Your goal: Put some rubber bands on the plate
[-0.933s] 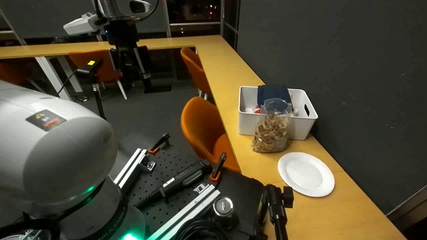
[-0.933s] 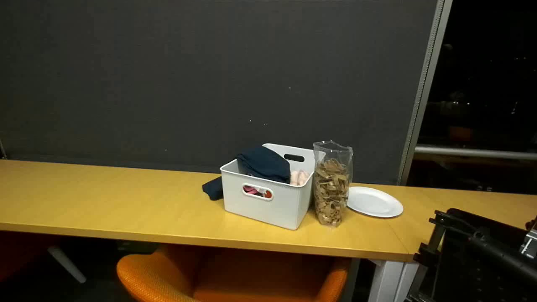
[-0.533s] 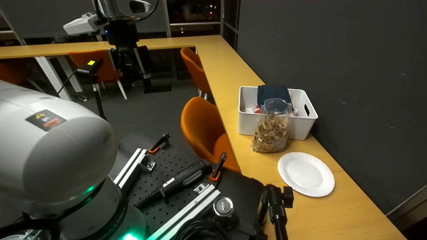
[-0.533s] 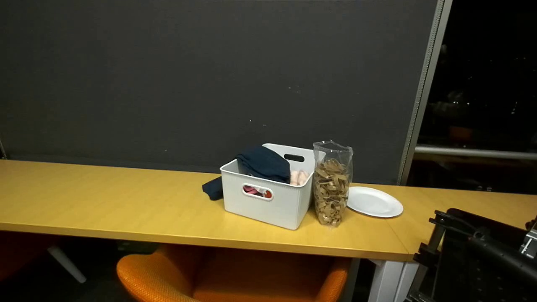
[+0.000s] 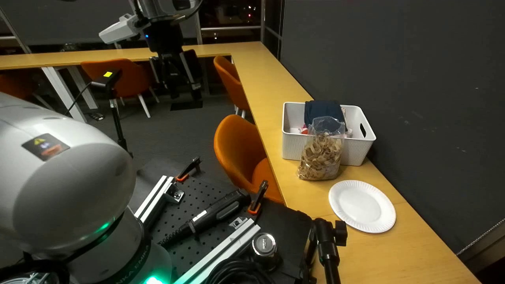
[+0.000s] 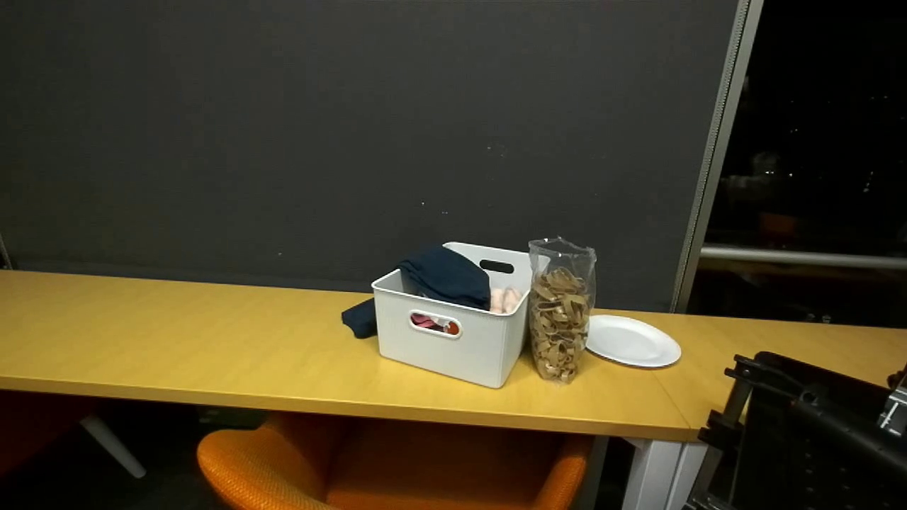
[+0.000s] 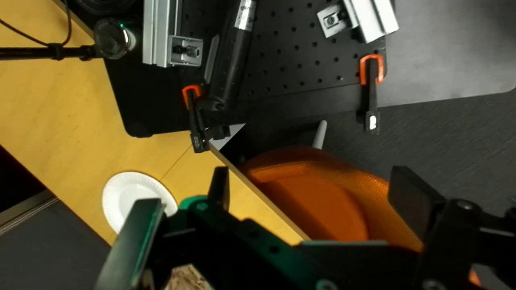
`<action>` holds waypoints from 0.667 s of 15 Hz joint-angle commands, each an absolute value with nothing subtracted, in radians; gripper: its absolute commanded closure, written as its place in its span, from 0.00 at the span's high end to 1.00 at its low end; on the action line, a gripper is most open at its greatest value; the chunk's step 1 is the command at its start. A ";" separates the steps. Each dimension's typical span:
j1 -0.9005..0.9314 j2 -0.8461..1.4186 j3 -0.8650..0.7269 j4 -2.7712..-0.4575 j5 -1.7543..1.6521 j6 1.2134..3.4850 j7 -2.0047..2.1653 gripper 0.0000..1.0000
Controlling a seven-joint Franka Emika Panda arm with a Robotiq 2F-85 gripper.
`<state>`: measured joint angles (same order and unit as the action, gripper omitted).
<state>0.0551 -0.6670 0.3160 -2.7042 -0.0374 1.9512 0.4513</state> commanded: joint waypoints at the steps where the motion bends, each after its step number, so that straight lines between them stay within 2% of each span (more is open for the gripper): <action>1: -0.024 -0.615 0.267 -2.662 -0.150 1.995 0.444 1.00; 6: -0.139 -0.500 0.180 -2.568 -0.318 2.036 0.401 1.00; 10: -0.188 -0.355 0.072 -2.495 -0.385 2.166 0.330 1.00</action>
<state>-0.1623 -0.4821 0.1419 -2.5717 -0.3410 2.0845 0.3747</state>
